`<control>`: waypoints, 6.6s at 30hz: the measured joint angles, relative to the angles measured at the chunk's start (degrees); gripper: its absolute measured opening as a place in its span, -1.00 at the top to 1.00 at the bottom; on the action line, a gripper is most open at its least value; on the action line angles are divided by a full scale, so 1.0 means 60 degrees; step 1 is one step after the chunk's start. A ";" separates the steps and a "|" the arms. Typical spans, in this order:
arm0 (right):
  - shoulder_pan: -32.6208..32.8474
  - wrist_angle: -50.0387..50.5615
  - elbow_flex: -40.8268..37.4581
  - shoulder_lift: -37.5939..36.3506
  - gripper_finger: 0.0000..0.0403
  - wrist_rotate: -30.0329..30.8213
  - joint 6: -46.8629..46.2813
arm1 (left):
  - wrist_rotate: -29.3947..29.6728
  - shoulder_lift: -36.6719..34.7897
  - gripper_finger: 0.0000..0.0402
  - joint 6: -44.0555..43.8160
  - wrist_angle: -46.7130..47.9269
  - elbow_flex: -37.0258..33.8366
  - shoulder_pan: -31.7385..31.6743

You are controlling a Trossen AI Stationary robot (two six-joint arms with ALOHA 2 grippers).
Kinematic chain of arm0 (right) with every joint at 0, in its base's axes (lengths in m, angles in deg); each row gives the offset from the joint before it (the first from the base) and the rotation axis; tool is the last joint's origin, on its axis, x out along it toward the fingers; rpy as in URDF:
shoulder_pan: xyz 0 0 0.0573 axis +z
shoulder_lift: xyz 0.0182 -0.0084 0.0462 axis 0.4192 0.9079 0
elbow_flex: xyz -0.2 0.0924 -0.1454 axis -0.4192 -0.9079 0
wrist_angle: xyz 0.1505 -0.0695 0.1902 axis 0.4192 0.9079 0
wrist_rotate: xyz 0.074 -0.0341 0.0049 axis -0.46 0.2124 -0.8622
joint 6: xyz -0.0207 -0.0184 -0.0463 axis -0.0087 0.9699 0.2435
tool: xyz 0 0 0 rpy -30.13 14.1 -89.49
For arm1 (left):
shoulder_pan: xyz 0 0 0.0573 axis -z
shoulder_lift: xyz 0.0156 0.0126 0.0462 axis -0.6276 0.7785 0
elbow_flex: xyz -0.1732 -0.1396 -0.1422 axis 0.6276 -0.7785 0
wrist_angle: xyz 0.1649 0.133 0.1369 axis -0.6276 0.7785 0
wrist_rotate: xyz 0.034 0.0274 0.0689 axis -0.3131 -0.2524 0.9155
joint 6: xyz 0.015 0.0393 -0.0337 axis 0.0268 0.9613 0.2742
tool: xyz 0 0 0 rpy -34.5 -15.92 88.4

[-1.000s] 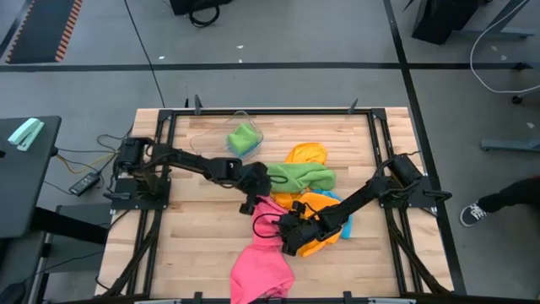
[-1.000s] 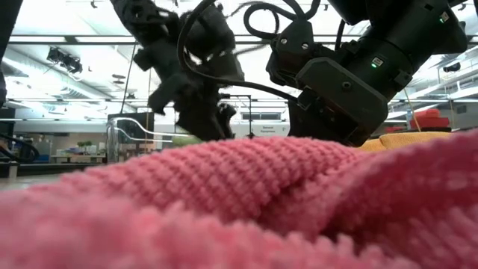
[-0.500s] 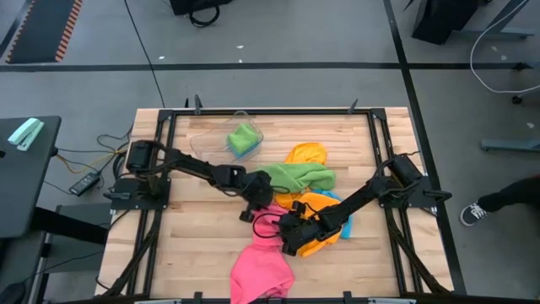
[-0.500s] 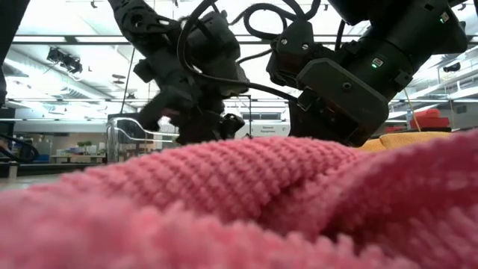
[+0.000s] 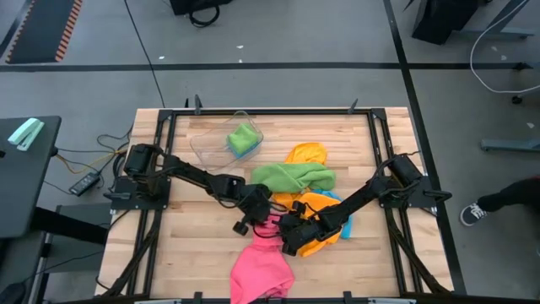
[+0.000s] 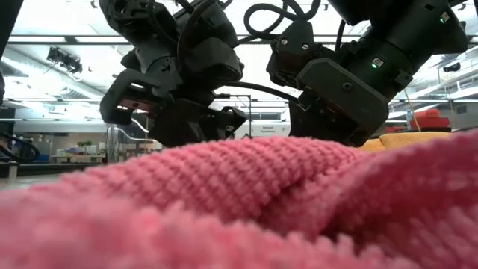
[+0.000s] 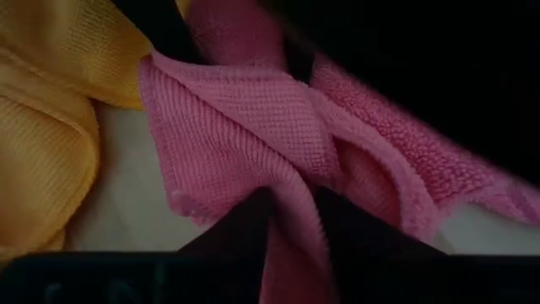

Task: Fold microfiber towels
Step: Fold the left pink microfiber towel

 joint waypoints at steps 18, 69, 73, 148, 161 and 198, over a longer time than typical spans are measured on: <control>0.0000 0.0021 0.0003 0.0000 -0.06 0.0033 -0.0047 | -0.0679 -0.0637 0.42 -0.0860 0.0112 -0.0004 -0.0599; 0.0000 -0.0033 0.0000 0.0000 -0.06 0.0102 -0.0005 | 0.2175 0.0119 0.29 -0.2682 -0.1267 -0.0004 -0.0537; 0.0000 -0.0036 0.0000 0.0000 -0.06 0.0102 -0.0007 | 0.2175 0.0234 0.35 -0.3057 -0.1473 0.0004 -0.0595; -0.0011 -0.0002 0.0000 0.0000 -0.06 0.0180 -0.0186 | 0.1983 -0.1216 0.23 0.0040 -0.1069 0.0008 -0.0774; -0.0011 0.0025 0.0000 0.0000 -0.06 0.0240 -0.0182 | 0.1684 -0.1319 0.23 -0.1212 -0.0016 -0.0007 0.0681; -0.0022 -0.0037 -0.0004 0.0000 -0.06 0.0273 -0.0153 | 0.4886 -0.0087 0.77 -0.0246 -0.1407 0.0000 0.0656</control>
